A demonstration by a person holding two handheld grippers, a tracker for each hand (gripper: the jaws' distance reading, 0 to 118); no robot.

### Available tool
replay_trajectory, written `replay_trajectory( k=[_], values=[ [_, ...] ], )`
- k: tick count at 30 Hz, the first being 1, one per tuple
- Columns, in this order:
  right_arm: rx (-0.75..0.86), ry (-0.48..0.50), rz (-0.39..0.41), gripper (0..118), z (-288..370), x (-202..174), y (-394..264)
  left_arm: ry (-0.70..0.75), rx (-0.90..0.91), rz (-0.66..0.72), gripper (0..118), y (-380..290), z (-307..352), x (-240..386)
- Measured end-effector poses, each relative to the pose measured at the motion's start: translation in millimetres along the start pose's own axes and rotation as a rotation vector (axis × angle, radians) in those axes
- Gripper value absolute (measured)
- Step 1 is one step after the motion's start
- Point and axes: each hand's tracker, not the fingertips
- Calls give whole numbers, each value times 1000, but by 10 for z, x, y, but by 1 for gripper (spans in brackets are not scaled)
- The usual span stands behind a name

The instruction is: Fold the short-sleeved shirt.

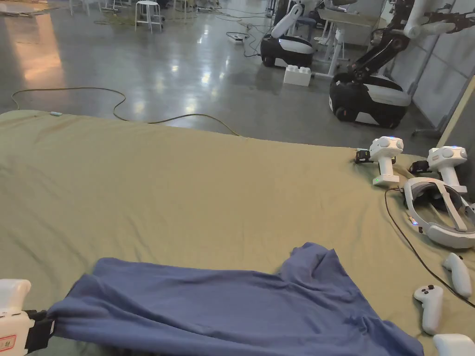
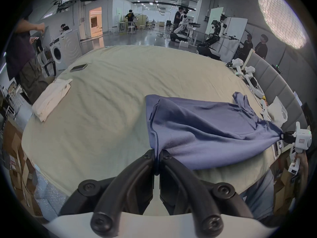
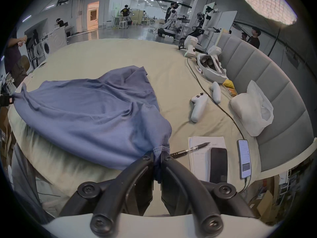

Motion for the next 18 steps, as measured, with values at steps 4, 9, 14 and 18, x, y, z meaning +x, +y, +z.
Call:
replay_trajectory(
  k=[4,9,14,18],
  values=[
    [-77,0,69,6,14,-128,-243,11,-83,-8,6,-312,-53,-91],
    [-162,-3,61,6,-174,-278,-624,35,-213,5,6,-798,-277,-195],
    [-198,-6,54,6,-426,-392,-856,44,-245,12,6,-1081,-552,-225],
    [-178,-26,37,19,-429,-419,-799,50,-223,23,9,-977,-515,-203]
  ],
)
